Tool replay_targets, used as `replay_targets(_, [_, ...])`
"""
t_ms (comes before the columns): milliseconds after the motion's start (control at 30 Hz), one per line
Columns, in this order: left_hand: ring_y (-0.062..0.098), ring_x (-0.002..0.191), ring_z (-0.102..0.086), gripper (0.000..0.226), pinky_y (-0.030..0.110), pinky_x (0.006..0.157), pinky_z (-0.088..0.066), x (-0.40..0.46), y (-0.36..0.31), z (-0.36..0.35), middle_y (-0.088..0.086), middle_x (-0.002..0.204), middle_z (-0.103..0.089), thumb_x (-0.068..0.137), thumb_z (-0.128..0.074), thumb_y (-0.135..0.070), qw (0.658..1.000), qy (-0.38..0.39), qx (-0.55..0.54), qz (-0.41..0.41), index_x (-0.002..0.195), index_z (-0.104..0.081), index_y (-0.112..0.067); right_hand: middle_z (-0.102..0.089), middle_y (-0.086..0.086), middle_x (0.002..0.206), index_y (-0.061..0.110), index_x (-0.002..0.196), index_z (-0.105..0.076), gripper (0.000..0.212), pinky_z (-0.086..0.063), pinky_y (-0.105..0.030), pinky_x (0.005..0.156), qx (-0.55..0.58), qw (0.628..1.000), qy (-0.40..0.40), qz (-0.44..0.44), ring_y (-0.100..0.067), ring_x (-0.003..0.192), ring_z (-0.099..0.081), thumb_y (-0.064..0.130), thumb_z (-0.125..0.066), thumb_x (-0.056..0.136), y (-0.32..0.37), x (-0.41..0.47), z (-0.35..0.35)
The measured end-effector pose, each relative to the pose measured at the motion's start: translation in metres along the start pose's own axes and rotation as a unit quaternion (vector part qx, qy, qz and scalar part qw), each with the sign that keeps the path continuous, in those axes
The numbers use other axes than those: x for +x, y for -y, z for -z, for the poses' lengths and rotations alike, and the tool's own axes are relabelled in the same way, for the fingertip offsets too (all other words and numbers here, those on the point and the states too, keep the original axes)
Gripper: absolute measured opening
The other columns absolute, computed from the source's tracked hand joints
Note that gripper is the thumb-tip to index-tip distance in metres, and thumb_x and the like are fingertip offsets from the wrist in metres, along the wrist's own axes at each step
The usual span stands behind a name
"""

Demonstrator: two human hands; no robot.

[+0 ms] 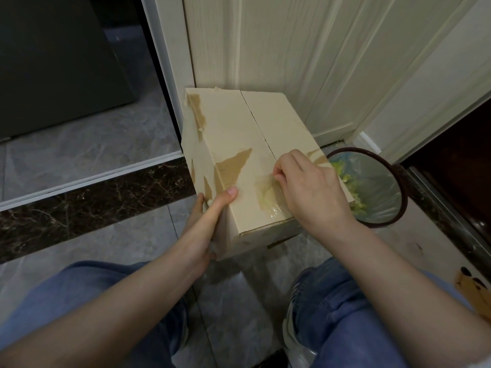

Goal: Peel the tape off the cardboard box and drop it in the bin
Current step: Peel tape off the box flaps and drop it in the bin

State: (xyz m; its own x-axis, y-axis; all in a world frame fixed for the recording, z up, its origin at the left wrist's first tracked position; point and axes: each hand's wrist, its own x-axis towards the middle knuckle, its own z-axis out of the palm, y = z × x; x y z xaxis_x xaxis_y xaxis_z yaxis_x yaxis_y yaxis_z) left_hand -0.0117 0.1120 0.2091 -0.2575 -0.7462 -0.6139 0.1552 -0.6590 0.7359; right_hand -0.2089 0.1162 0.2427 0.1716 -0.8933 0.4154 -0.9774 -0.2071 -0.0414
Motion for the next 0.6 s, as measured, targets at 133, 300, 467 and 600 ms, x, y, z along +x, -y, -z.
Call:
replay_targets(133, [0.026, 0.126, -0.055, 0.140, 0.058, 0.107, -0.045, -0.002, -0.001, -0.001, -0.004, 0.144, -0.054, 0.027, -0.085, -0.081, 1.000, 0.001, 0.005, -0.005, 0.153, -0.032, -0.049, -0.058, -0.002, 0.086, 0.011, 0.087, -0.058, 0.007, -0.032, -0.026, 0.047, 0.028, 1.000, -0.007, 0.002, -0.020, 0.060, -0.053, 0.013, -0.055, 0.093, -0.003, -0.001, 0.000])
replay_targets(300, [0.028, 0.125, -0.054, 0.139, 0.059, 0.102, -0.048, -0.002, -0.002, -0.001, -0.003, 0.143, -0.054, 0.027, -0.084, -0.082, 1.000, -0.006, 0.018, 0.002, 0.152, -0.033, -0.049, -0.059, 0.002, 0.090, 0.013, 0.090, -0.060, 0.003, -0.030, -0.025, 0.050, 0.056, 0.998, -0.004, -0.013, -0.015, 0.068, -0.054, 0.014, -0.060, 0.092, -0.006, -0.003, 0.001])
replay_targets(467, [0.026, 0.123, -0.057, 0.123, 0.052, 0.095, -0.054, -0.001, 0.000, 0.000, -0.005, 0.141, -0.056, 0.040, -0.080, -0.078, 0.999, -0.017, 0.027, 0.013, 0.151, -0.035, -0.048, -0.059, 0.003, 0.095, 0.014, 0.093, -0.059, 0.002, -0.032, -0.026, 0.053, 0.077, 0.997, 0.011, -0.029, -0.015, 0.075, -0.057, 0.013, -0.061, 0.093, -0.009, -0.006, 0.001])
replay_targets(600, [0.028, 0.123, -0.056, 0.128, 0.049, 0.089, -0.056, 0.000, -0.001, -0.001, -0.003, 0.141, -0.055, 0.038, -0.082, -0.076, 0.999, -0.027, 0.034, 0.024, 0.153, -0.033, -0.048, -0.059, 0.004, 0.098, 0.015, 0.098, -0.055, 0.002, -0.042, -0.032, 0.056, 0.138, 0.988, 0.021, -0.059, -0.018, 0.080, -0.062, 0.014, -0.053, 0.099, -0.012, -0.005, 0.002])
